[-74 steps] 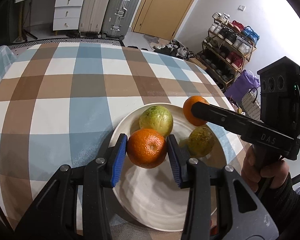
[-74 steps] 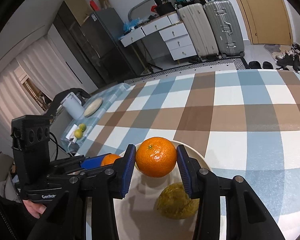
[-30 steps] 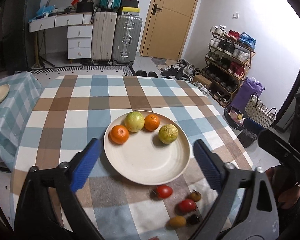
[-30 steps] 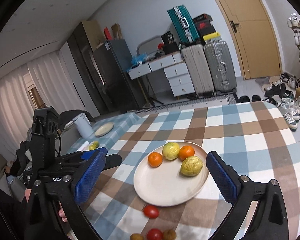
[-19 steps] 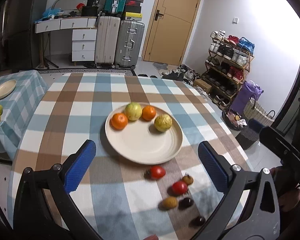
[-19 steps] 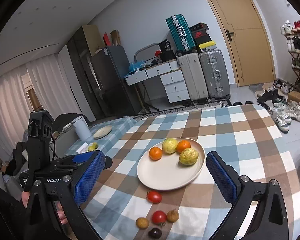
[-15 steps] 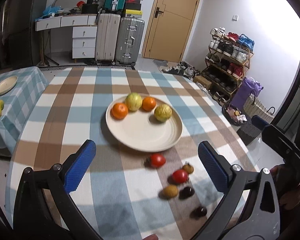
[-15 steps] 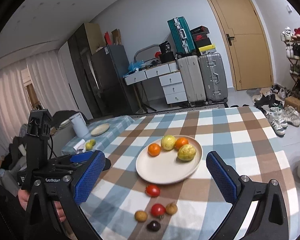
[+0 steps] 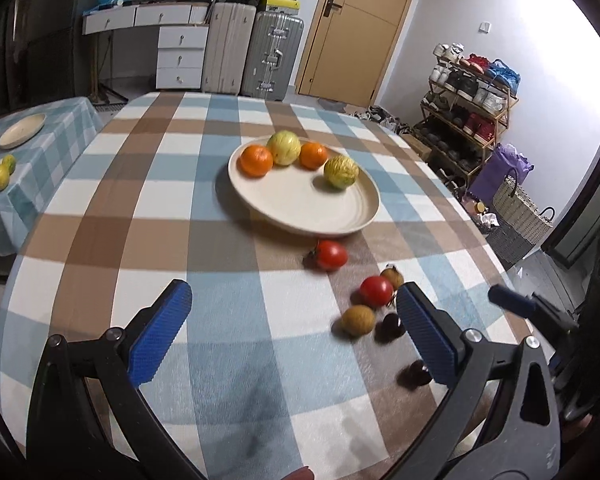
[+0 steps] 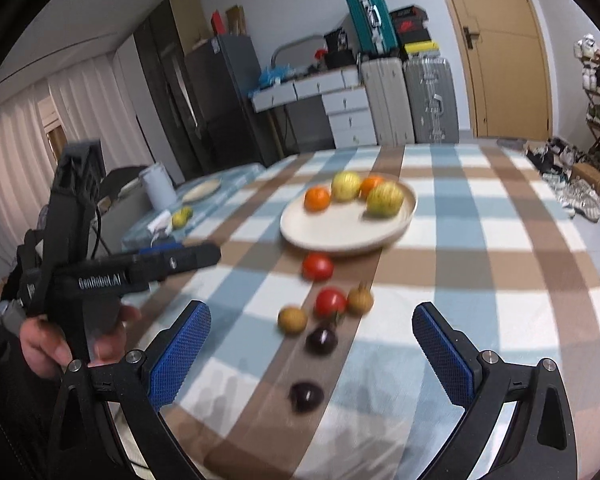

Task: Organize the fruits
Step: 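Move both tools back toward the remaining fruits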

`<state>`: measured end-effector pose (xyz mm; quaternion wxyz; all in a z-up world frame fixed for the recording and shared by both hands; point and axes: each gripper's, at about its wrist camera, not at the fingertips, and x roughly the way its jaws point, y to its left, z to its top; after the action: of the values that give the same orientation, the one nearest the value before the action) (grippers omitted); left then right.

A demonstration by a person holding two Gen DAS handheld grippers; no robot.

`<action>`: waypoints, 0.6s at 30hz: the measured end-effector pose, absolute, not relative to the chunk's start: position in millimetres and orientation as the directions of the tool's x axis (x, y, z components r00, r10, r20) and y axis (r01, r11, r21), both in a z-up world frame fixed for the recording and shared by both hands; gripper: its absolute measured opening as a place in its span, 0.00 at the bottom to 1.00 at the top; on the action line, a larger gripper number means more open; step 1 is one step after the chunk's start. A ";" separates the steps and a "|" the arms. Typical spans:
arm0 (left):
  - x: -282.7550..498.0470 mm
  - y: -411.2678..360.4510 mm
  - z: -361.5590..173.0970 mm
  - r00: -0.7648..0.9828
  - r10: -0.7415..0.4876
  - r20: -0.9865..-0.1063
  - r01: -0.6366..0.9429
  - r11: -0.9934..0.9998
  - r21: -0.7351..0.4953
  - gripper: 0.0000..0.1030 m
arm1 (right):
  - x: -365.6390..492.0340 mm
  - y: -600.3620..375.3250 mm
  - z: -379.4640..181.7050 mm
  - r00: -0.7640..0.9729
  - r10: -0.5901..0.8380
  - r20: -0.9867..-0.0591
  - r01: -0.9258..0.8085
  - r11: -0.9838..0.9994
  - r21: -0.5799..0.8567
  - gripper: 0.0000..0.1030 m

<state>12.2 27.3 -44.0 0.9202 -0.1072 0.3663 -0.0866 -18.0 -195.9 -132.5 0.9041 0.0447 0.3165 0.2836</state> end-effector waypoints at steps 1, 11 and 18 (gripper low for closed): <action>12.1 28.0 -46.8 0.711 -0.239 -0.662 0.078 0.962 -0.263 0.99 | -20.0 -194.8 -138.0 0.630 0.542 -0.556 -0.486 0.833 0.263 1.00; 9.5 29.9 -73.1 0.666 -0.244 -0.705 0.052 0.958 -0.282 0.99 | -22.6 -190.5 -183.1 0.523 0.574 -0.630 -0.467 0.811 0.352 1.00; 11.5 22.9 -83.2 0.637 -0.272 -0.721 0.069 0.952 -0.298 0.99 | -25.7 -182.6 -188.5 0.554 0.537 -0.637 -0.475 0.832 0.288 0.77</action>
<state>11.5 22.9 -83.2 0.8964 -0.1222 0.4154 -0.0952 -25.7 -182.6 -188.5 0.8804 0.0409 0.3750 0.2873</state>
